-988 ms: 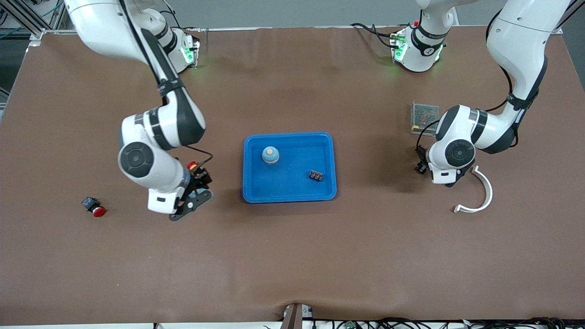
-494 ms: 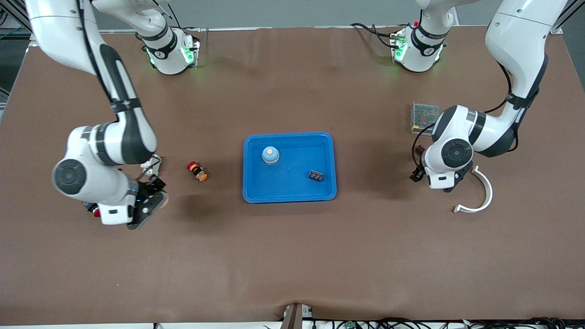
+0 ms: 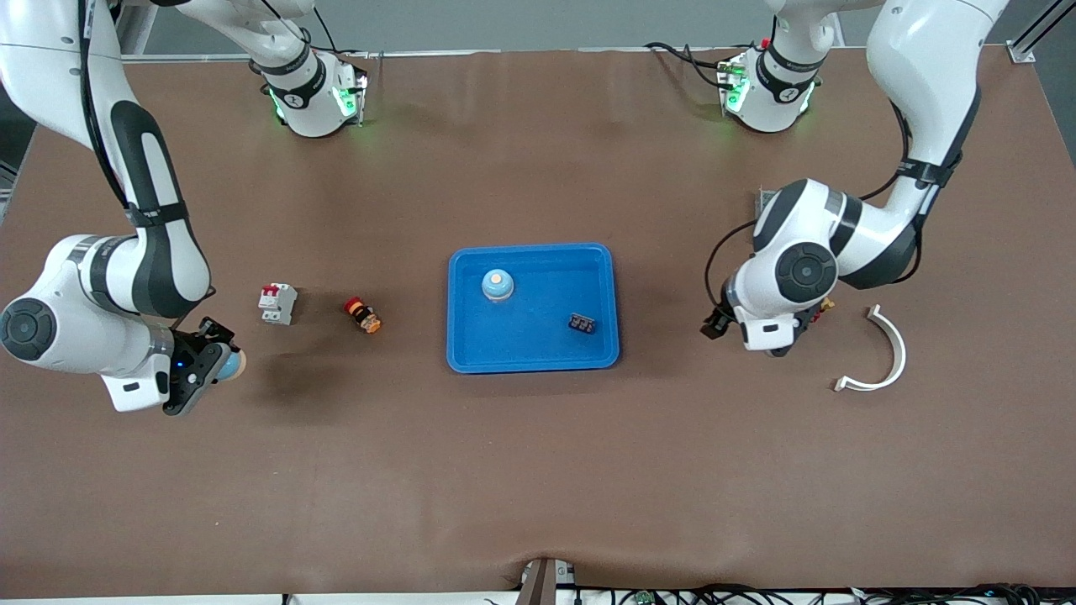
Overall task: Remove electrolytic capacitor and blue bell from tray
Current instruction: 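Set the capacitor by the red valve while the right gripper lowers the bell, then move the left gripper back to the tray and grasp the second capacitor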
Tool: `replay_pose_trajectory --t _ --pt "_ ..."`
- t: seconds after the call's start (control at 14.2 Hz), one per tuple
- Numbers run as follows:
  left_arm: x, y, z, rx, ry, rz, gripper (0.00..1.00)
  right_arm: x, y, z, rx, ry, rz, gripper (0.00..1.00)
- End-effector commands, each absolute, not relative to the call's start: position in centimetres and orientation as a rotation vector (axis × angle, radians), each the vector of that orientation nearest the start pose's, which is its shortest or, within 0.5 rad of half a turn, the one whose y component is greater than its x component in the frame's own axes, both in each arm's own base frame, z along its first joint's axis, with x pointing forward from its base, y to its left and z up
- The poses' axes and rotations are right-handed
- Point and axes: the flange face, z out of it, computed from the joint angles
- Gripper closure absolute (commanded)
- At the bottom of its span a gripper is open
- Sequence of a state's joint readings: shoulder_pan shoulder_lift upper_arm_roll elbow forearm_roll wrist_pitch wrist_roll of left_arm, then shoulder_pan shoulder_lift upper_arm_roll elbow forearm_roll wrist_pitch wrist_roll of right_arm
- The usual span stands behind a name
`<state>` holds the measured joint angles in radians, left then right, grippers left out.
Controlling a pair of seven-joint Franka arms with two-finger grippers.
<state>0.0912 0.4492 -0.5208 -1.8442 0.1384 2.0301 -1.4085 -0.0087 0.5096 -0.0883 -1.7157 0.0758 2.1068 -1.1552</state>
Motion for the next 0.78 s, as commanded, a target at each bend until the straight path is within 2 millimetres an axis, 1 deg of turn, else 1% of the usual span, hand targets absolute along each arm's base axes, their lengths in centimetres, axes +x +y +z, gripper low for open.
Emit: replay_pose_trajectory --t 0.0,0.07,0.14,0.21,0.28,0.35,0.42,0.49,0.56,0.71 --pt "58.3 -26.5 30.6 -2.704 -1.456 0.363 0.00 64.0 -6.7 27.8 -2.633 -1.538 0.094 0.60" --pt "58.8 -27.8 30.8 -2.682 -1.518 0.362 0.00 63.8 -7.1 27.2 -2.635 -1.532 0.097 0.60" --pt "58.9 -29.8 31.0 -2.670 -1.558 0.361 0.00 63.5 -8.0 26.9 -2.634 -1.531 0.097 0.60" --pt "59.0 -31.2 30.9 -2.667 -1.580 0.365 0.00 63.2 -8.8 26.4 -2.622 -1.549 0.095 0.60" --pt "59.0 -32.6 30.5 -2.664 -1.590 0.373 0.00 62.8 -9.6 25.9 -2.617 -1.562 0.087 0.60" --pt "58.6 -34.0 29.7 -2.651 -1.595 0.384 0.00 62.4 -10.1 25.3 -2.617 -1.559 0.084 0.60" --pt "58.2 -35.2 28.9 -2.642 -1.602 0.388 0.00 62.2 -10.2 24.9 -2.618 -1.562 0.080 0.60" --pt "58.4 -36.1 28.8 -2.648 -1.610 0.387 0.02 61.8 -10.3 24.3 -2.619 -1.560 0.081 0.60" --pt "58.5 -36.8 28.3 -2.646 -1.619 0.397 0.06 61.4 -10.3 23.7 -2.622 -1.557 0.082 0.60" --pt "58.4 -38.6 28.1 -2.639 -1.701 0.385 0.08 60.6 -10.7 22.8 -2.625 -1.546 0.086 0.60"
